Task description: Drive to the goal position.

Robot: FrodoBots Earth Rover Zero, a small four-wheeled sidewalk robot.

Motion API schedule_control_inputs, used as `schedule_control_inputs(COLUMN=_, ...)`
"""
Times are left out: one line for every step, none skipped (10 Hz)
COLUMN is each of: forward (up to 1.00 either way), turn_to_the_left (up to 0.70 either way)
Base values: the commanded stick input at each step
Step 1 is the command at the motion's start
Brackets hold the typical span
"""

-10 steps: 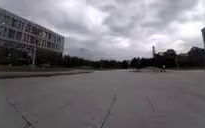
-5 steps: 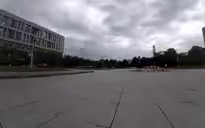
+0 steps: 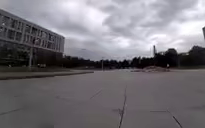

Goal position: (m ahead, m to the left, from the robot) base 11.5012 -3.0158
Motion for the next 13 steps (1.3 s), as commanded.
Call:
schedule_control_inputs(forward=0.70, turn_to_the_left=0.00)
schedule_control_inputs(forward=0.70, turn_to_the_left=0.00)
schedule_control_inputs(forward=0.70, turn_to_the_left=0.00)
schedule_control_inputs(forward=0.70, turn_to_the_left=0.00)
schedule_control_inputs(forward=0.70, turn_to_the_left=0.00)
schedule_control_inputs(forward=0.70, turn_to_the_left=0.00)
schedule_control_inputs(forward=0.70, turn_to_the_left=0.00)
schedule_control_inputs(forward=0.70, turn_to_the_left=0.00)
schedule_control_inputs(forward=0.70, turn_to_the_left=0.00)
schedule_control_inputs(forward=0.70, turn_to_the_left=0.00)
schedule_control_inputs(forward=0.70, turn_to_the_left=0.00)
schedule_control_inputs(forward=0.70, turn_to_the_left=0.00)
schedule_control_inputs(forward=0.70, turn_to_the_left=0.00)
